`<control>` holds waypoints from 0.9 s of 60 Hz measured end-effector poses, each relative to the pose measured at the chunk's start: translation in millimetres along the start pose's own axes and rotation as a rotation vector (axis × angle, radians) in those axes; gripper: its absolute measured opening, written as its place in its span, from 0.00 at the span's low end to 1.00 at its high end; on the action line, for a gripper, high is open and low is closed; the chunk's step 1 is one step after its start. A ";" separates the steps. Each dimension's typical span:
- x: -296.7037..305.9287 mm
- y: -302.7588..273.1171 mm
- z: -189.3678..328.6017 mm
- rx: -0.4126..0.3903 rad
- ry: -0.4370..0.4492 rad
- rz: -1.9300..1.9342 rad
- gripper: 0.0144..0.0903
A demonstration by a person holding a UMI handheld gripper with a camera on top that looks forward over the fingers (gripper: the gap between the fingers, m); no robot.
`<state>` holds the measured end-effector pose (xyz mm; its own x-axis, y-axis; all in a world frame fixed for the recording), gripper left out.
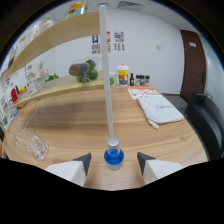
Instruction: Make me a cup of Mount Fuji.
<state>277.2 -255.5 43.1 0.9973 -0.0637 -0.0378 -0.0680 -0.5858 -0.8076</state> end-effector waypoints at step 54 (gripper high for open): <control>-323.7 -232.2 -171.9 0.318 -0.099 -0.038 0.93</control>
<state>-34.7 -237.7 344.1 0.9980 0.0412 -0.0486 -0.0339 -0.3034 -0.9522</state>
